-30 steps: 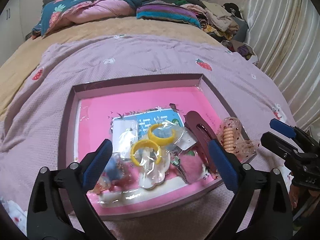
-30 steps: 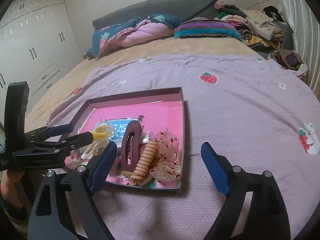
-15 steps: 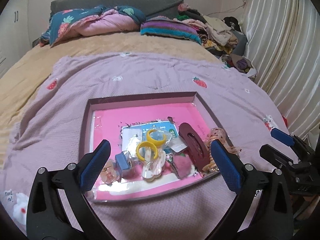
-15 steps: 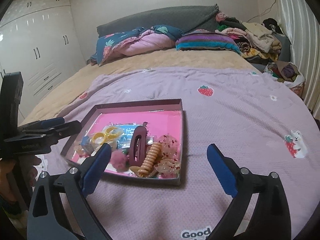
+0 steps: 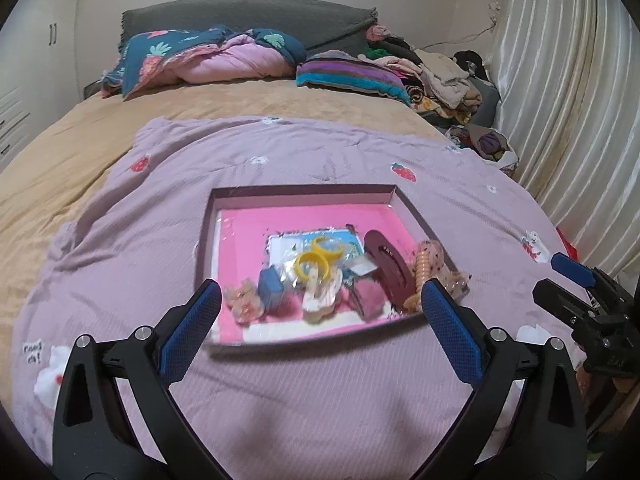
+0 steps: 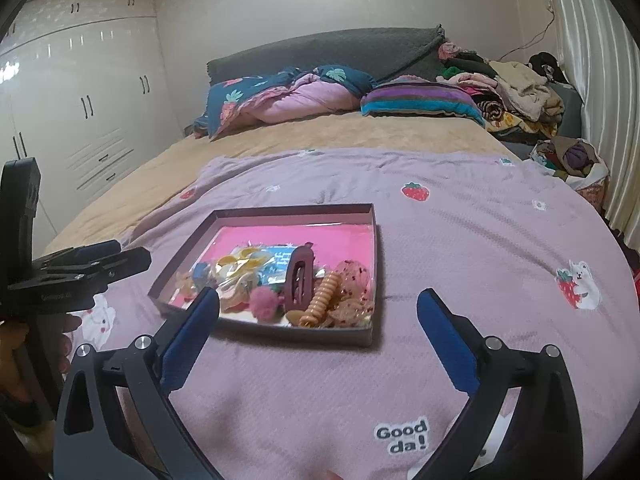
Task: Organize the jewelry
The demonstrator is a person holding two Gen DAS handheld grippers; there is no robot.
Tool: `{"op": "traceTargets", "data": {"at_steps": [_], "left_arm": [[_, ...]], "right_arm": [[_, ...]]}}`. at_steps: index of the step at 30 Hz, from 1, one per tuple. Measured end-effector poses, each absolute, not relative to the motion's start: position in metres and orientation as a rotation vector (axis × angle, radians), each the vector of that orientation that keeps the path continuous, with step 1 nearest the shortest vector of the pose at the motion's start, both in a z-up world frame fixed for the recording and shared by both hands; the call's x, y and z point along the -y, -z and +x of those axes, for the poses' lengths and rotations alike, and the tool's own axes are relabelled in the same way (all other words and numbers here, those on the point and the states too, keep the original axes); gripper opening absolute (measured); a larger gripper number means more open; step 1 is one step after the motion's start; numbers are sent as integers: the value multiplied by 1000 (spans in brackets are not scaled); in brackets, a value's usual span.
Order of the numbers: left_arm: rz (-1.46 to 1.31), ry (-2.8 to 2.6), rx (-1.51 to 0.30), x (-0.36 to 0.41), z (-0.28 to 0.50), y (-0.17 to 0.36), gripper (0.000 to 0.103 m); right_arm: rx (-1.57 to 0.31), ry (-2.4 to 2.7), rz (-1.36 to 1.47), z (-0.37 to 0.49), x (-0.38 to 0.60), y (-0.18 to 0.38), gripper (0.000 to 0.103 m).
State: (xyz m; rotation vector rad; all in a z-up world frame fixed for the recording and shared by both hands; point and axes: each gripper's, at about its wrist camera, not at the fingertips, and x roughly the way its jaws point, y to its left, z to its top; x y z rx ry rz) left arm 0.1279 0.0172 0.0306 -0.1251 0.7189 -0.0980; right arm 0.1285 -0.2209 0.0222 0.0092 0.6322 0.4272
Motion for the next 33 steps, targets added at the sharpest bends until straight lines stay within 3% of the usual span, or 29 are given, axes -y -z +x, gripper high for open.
{"op": "traceTargets", "data": {"at_steps": [33], "left_arm": [[-116,42,-718,-16,59,11,94]], "right_arm": [[-664,-422,-10,72,217,23,99]]}}
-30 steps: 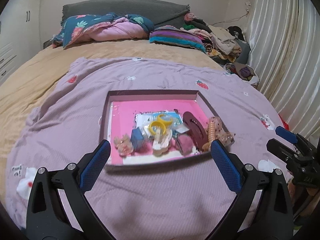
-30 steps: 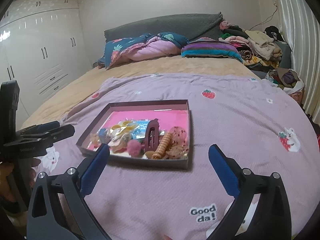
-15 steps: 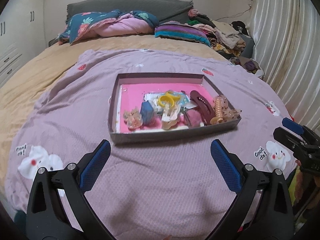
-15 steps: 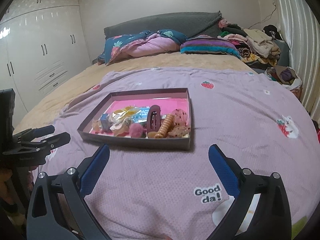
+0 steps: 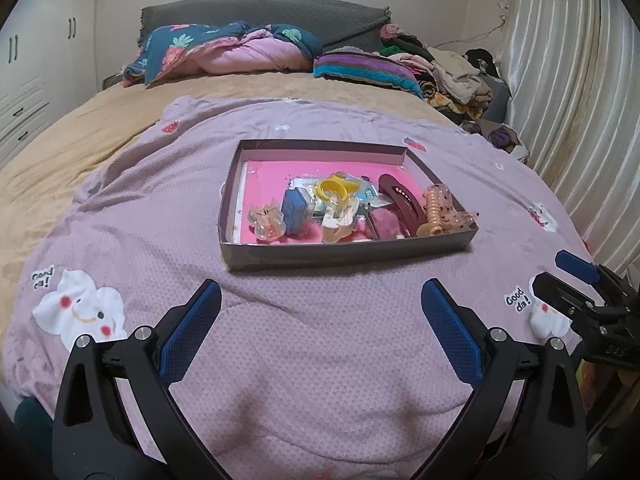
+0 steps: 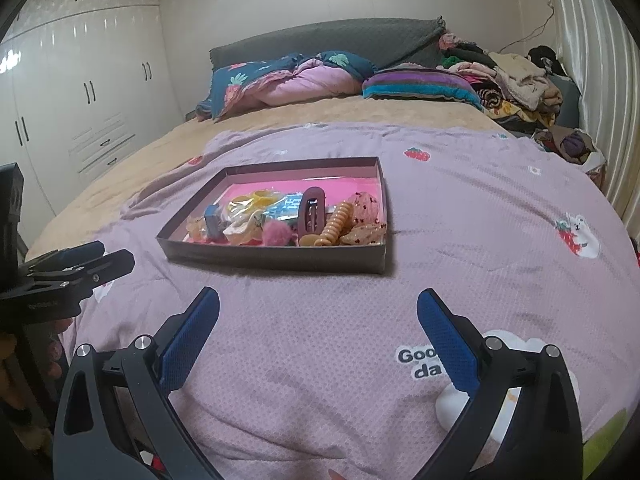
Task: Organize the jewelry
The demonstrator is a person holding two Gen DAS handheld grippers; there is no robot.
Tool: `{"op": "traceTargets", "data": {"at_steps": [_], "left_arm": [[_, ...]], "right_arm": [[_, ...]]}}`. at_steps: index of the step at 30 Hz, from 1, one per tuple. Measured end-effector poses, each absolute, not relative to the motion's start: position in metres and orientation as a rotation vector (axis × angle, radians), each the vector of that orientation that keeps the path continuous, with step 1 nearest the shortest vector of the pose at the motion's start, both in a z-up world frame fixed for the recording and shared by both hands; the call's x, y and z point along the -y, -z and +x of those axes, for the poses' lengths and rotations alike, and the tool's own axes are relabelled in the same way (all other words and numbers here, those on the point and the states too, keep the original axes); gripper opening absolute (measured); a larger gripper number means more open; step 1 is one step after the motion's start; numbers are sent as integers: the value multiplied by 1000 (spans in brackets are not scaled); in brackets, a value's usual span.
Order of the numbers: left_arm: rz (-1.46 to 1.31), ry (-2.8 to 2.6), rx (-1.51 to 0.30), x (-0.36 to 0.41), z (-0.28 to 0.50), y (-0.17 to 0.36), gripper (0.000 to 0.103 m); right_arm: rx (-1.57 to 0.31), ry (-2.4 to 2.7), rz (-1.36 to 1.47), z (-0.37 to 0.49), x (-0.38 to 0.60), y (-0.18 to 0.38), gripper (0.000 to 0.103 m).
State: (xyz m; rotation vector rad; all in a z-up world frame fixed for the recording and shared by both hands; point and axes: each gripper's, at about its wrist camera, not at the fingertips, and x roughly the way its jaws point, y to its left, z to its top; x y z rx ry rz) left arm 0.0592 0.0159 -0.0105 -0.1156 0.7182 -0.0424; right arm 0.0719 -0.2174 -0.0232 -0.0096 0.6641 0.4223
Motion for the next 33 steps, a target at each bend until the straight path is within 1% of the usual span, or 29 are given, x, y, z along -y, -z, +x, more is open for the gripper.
{"op": "traceTargets", "data": {"at_steps": [33], "left_arm": [[-126,48,-730,-16,52,15,94]], "right_arm": [[-677,-416,-3,70,220,25,99]]}}
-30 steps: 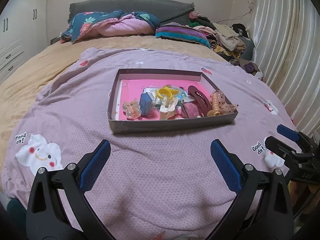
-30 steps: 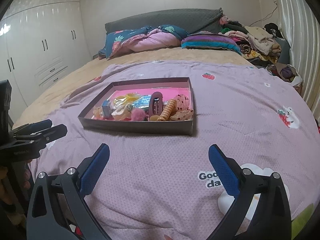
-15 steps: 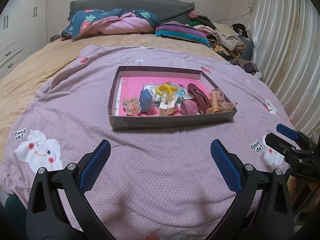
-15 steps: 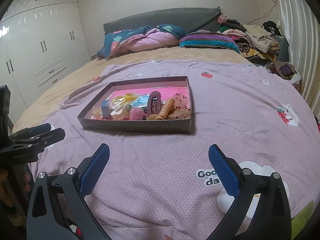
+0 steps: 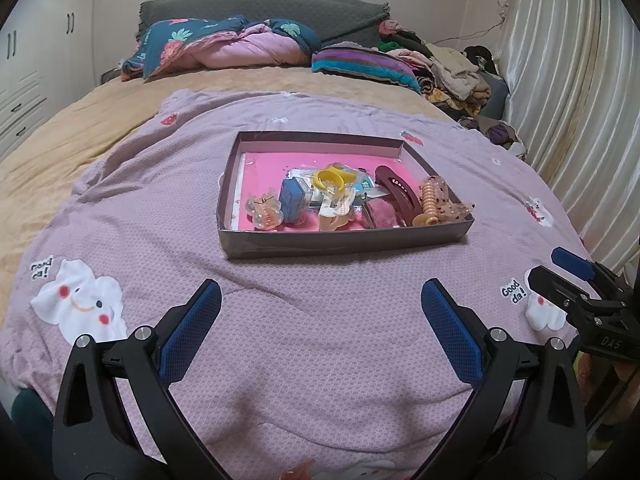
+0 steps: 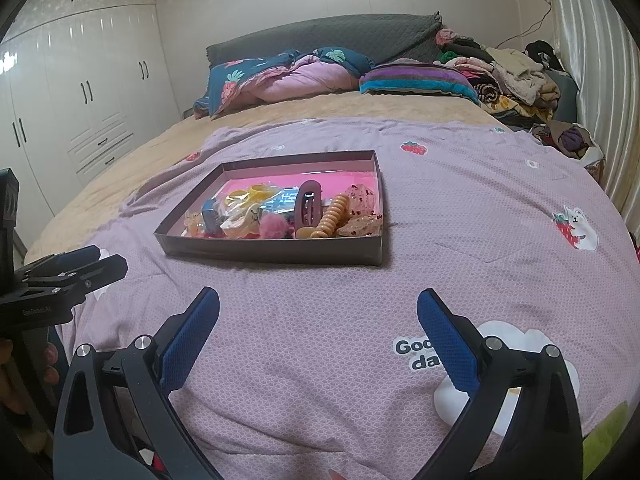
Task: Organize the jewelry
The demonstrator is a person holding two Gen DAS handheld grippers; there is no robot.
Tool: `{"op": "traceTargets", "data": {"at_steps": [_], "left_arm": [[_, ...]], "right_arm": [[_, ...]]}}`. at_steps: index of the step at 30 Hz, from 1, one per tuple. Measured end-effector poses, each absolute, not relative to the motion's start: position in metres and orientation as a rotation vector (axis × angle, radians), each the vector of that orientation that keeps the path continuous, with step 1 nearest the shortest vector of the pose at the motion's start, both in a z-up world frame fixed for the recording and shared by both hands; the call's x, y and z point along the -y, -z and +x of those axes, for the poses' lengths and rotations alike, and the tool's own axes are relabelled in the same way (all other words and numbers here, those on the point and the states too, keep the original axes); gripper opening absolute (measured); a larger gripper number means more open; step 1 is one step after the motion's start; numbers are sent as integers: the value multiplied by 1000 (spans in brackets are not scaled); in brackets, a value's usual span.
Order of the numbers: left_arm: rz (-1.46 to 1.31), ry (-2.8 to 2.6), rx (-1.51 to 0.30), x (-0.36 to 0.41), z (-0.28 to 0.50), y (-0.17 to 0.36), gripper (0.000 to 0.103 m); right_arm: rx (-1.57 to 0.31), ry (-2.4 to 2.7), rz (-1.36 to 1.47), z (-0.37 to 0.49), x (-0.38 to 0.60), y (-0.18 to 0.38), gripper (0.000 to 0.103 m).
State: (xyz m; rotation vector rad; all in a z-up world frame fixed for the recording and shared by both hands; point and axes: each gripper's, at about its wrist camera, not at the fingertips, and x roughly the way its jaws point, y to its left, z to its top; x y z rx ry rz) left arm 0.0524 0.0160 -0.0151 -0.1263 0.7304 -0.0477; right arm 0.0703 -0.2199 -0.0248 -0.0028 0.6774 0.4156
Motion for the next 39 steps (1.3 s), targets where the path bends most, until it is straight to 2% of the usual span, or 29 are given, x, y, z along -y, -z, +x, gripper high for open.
{"op": "traceTargets", "data": {"at_steps": [39], "left_arm": [[-116,38,-743,-16,51,15,94]], "right_arm": [[-679,-417,-6,71,218,24,99]]}}
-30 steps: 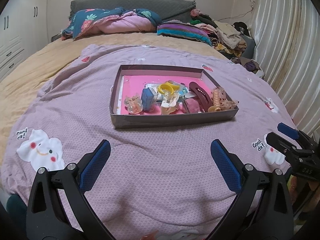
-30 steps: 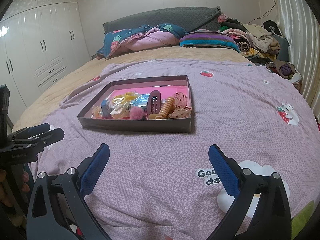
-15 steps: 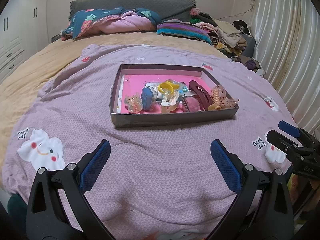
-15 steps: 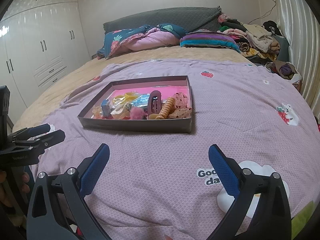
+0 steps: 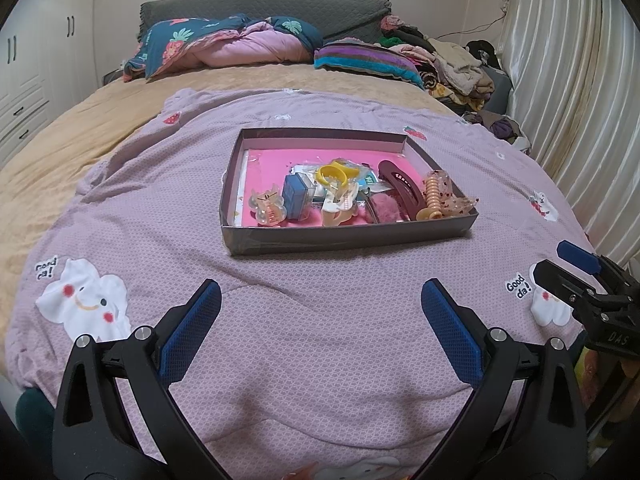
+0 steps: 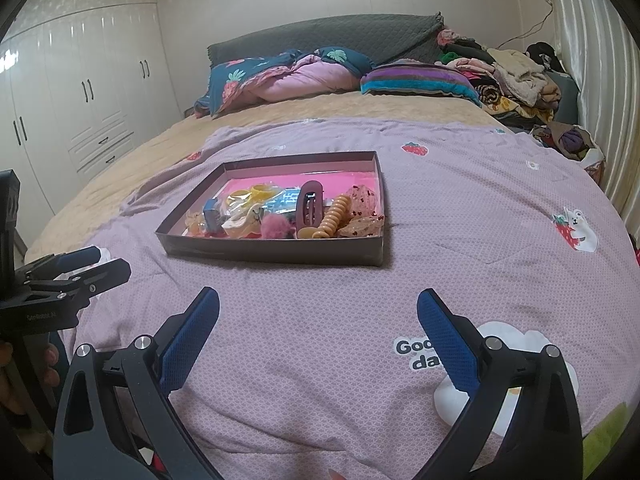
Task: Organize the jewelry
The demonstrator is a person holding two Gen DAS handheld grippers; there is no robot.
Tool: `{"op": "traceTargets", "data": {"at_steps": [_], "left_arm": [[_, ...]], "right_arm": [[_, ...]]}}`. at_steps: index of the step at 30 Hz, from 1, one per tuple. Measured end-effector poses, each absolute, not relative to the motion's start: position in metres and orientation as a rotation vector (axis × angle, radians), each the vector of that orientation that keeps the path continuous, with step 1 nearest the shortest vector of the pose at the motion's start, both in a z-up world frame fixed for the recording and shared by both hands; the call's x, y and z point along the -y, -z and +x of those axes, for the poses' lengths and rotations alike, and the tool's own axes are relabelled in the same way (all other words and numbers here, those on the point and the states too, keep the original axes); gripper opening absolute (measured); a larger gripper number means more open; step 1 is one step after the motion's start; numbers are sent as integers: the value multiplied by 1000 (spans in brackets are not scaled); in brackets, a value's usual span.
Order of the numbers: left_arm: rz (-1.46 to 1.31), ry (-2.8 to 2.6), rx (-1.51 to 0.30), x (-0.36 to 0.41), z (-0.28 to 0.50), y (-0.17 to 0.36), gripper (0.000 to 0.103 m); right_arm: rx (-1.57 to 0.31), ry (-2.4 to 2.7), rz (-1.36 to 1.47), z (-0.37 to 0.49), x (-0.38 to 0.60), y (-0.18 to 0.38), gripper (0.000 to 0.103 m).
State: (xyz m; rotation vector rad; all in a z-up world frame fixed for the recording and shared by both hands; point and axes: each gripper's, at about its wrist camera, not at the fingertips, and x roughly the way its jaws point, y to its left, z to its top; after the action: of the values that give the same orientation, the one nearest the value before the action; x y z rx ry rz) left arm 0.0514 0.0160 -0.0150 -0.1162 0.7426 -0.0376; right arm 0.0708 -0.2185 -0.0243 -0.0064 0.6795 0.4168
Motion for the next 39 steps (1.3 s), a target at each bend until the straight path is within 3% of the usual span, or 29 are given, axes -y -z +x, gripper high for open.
{"op": "traceTargets", "data": {"at_steps": [39], "left_arm": [[-122,-41,-804,-39,53,26,94]], "right_arm": [[-674,-369,3,81,237,23,99]]}}
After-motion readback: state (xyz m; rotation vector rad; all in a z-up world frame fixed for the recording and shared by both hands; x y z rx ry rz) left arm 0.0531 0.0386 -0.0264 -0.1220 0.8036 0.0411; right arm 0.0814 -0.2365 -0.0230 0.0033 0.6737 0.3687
